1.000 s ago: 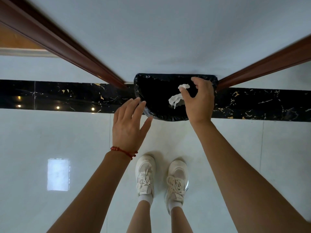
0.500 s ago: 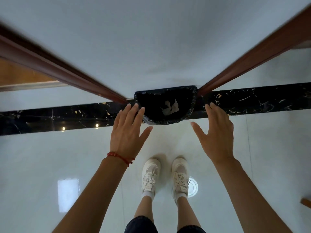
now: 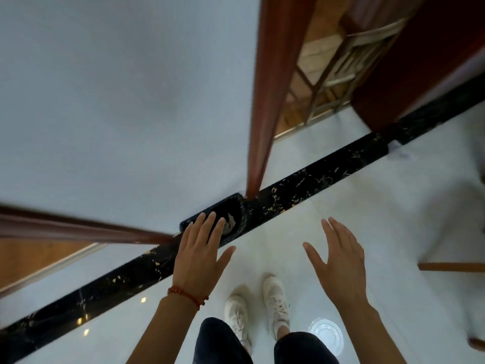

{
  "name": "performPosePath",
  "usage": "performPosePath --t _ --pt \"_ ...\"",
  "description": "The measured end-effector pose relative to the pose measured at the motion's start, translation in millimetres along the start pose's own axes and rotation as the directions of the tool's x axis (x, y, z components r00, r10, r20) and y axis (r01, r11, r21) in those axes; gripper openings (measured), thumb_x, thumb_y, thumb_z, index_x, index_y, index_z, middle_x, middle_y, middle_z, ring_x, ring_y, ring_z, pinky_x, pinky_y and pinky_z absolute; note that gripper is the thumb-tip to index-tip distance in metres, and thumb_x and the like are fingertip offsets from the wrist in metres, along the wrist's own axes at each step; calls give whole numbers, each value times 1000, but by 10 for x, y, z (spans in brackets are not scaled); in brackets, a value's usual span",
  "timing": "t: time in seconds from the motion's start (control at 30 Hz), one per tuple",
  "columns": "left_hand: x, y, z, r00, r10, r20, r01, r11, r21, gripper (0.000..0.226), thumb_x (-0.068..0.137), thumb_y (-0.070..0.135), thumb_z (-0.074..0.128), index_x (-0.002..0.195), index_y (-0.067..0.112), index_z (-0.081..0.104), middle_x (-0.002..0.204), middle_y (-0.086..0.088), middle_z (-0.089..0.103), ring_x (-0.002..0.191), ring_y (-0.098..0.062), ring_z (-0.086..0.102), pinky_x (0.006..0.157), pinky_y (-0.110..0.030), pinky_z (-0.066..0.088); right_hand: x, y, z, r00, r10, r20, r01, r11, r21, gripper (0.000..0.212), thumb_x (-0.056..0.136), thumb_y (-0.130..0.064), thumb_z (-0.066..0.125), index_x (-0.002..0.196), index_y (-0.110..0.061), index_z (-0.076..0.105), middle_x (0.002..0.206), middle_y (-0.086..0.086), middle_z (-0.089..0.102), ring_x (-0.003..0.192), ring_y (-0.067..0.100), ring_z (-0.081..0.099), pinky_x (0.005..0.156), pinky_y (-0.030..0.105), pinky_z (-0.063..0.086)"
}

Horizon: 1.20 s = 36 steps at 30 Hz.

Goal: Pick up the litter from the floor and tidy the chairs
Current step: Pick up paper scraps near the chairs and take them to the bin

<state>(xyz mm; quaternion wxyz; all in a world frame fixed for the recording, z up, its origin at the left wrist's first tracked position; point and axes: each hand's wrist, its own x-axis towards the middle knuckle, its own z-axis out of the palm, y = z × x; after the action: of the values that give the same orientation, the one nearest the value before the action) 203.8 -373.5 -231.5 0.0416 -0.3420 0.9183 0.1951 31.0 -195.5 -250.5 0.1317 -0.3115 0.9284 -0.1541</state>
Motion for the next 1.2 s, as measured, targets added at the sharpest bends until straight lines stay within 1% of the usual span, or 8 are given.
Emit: performPosePath --t 0.33,0.5,0.57,0.77,0.93,1.07,1.13,1.2 --pt "298 1525 -280 969 219 112 -227 972 65 78 94 54 5 118 1 58 121 -21 60 115 -40 52 92 -57 40 -340 1112 -1139 943 318 -101 -314 948 54 61 85 -46 50 134 -12 41 143 11 41 134 28 34 109 44 23" --pt "718 2468 -218 932 340 130 -351 933 80 78 94 53 7 116 -1 58 119 -23 60 113 -41 53 91 -58 42 -287 1798 -1640 909 399 -122 -391 916 84 94 76 -77 6 134 -12 41 143 11 40 133 30 34 109 43 23" --pt "861 2802 -188 921 367 130 -377 923 71 77 94 53 9 116 -1 58 119 -24 60 113 -42 53 91 -57 43 -239 2032 -1837 904 405 -136 -396 914 92 104 71 -80 -4 133 -11 43 141 12 43 132 30 36 108 43 26" --pt "1289 3494 -128 898 418 135 -431 899 85 77 93 55 10 116 -1 59 120 -24 59 113 -42 53 92 -56 42 70 2559 -2288 877 442 -189 -424 897 129 98 78 -76 3 127 -5 50 133 16 51 125 33 44 100 51 37" --pt "1790 3917 -70 862 468 194 -495 860 124 78 94 54 9 112 -1 62 116 -23 62 108 -40 57 90 -55 44 528 2930 -2417 853 493 -172 -468 868 168 60 86 -47 48 132 -9 44 139 11 44 130 28 36 105 47 30" --pt "2385 4275 -29 843 500 197 -528 840 129 77 93 53 10 112 0 62 117 -22 62 109 -40 57 91 -55 44 1072 3210 -2519 831 526 -181 -493 847 198 56 86 -40 56 132 -9 44 139 11 44 129 28 38 104 45 31" --pt "2744 4469 7 840 506 194 -533 837 126 63 93 49 27 113 0 61 117 -22 62 109 -40 57 91 -55 44 1394 3347 -2572 821 543 -174 -506 835 216 57 87 -40 55 133 -10 43 141 9 42 130 26 36 105 43 30" --pt "3123 4665 56 821 551 152 -570 810 141 46 85 36 59 114 0 60 118 -22 61 110 -40 56 93 -55 42 1737 3483 -2631 814 559 -156 -521 822 230 57 88 -41 53 135 -12 40 143 7 40 132 25 33 106 40 26"
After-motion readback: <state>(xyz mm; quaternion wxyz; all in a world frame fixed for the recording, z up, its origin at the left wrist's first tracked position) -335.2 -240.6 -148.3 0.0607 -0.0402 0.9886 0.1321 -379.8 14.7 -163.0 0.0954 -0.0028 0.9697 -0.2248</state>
